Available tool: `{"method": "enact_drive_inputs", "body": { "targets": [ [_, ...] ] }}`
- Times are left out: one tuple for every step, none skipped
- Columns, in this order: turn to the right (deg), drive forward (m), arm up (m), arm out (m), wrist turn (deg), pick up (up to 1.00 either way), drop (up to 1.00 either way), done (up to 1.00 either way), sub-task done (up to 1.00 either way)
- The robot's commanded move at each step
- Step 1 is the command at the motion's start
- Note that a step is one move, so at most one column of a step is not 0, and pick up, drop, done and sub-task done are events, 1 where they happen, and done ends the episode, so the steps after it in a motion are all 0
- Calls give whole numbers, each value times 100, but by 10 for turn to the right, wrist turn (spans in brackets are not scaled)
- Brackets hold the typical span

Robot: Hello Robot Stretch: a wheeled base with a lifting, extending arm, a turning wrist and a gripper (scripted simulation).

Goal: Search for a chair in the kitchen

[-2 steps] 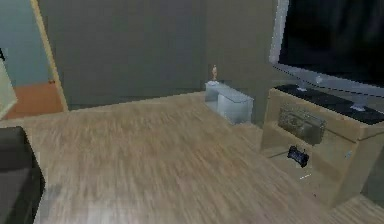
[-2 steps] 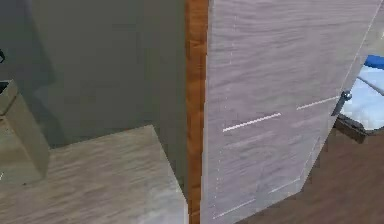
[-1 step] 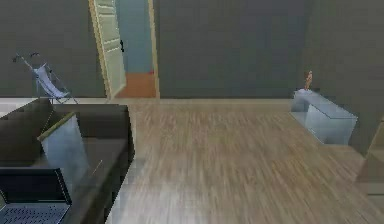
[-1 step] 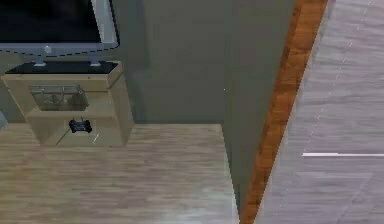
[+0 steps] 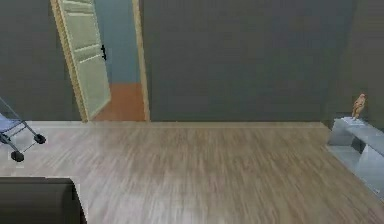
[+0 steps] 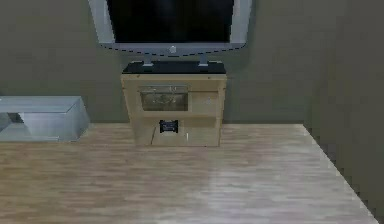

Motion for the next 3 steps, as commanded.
{"method": "enact_drive_inputs", "body": {
  "targets": [
    [-30, 0, 0, 0, 0, 0, 0, 0, 0],
    [0, 100, 0, 0, 0, 0, 0, 0, 0],
    [0, 10, 0, 0, 0, 0, 0, 0, 0]
  ]
}}
